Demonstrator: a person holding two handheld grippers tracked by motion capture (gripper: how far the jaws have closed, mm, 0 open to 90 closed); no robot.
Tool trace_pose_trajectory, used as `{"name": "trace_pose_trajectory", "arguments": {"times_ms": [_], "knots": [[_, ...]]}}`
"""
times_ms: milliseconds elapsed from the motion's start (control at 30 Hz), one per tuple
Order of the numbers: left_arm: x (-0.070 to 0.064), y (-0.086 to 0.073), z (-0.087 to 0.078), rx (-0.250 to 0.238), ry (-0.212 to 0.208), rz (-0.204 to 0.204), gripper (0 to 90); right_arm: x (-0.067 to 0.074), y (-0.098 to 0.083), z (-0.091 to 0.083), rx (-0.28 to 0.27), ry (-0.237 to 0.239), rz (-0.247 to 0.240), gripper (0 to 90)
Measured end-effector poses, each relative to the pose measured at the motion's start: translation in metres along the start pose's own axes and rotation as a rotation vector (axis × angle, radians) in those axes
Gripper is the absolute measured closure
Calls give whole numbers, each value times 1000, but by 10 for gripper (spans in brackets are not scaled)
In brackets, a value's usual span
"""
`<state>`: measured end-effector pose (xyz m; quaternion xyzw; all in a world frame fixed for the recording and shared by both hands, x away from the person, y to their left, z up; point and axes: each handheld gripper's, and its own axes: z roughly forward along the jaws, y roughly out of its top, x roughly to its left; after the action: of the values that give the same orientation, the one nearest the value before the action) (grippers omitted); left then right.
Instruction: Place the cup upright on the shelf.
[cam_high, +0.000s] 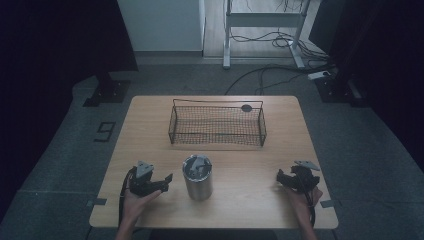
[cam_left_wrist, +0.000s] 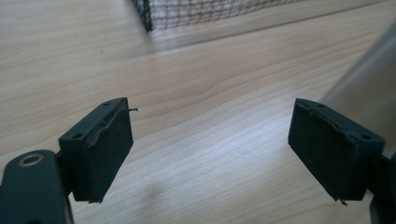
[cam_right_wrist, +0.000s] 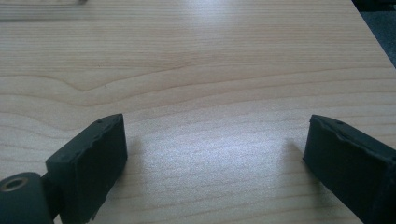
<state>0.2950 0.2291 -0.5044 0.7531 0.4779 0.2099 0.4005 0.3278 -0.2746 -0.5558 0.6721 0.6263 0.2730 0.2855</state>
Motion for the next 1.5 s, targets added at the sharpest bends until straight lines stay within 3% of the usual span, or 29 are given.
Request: {"name": "trace_pose_trajectory", "arguments": {"times_ms": [33,67,100,300,533,867,1100,1500], "knots": [[-3,2,-6,-31,-40,-16,139,0,0,0,-1,1,-1,61],[-3,2,-6,-31,-40,-16,133,0,0,0,-1,1,-1,61],[-7,6,-12,-53,-73,-15,117,0,0,0,-1,1,-2,63],[-18,14,-24,-73,-131,10,75,0,0,0,-3,-1,-4,70],[-31,18,-31,-79,-180,27,49,0,0,0,-5,1,-4,75],[-48,19,-27,-58,-259,63,3,0,0,-1,-5,1,-3,77],[-60,19,-22,-47,-278,90,0,0,0,-1,-6,0,-3,80],[-76,25,-15,-40,-259,115,0,0,0,0,-8,2,-2,85]]}}
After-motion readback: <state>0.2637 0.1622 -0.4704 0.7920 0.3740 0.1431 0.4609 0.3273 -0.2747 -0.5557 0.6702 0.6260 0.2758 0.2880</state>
